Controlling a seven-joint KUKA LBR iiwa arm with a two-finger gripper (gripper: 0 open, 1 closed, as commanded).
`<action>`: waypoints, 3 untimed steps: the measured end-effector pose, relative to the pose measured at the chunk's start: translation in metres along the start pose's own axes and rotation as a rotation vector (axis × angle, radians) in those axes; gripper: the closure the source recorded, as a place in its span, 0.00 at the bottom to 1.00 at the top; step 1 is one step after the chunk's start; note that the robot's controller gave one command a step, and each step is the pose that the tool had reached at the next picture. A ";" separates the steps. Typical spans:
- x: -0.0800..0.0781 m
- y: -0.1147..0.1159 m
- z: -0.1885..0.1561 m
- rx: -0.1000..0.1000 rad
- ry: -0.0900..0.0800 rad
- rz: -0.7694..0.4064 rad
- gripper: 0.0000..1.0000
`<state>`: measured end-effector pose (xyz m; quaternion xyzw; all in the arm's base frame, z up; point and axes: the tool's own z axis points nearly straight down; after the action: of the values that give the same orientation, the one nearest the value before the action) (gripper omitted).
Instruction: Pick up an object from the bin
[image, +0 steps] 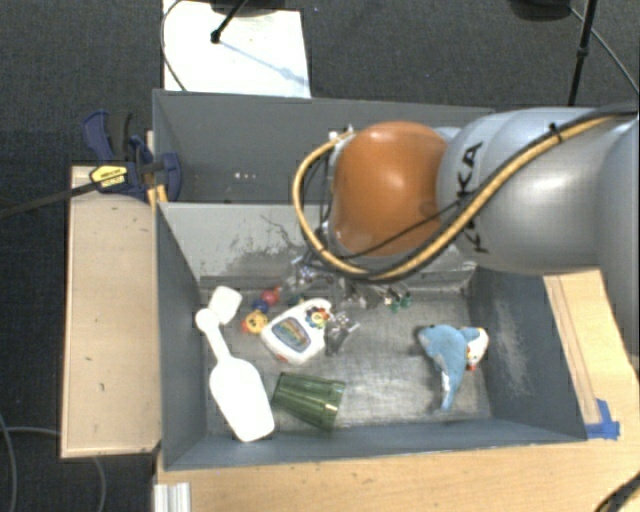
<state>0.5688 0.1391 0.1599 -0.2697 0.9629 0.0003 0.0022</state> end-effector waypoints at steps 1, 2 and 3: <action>-0.001 -0.008 0.069 0.002 -0.006 -0.272 0.00; -0.011 -0.004 0.086 0.003 -0.011 -0.388 1.00; -0.011 -0.004 0.086 0.003 -0.010 -0.388 1.00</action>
Offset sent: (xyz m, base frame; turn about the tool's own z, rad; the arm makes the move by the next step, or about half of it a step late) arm 0.0075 0.0009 -0.0899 -0.3940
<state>0.5802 0.1413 0.0743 -0.4500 0.8930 -0.0002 0.0077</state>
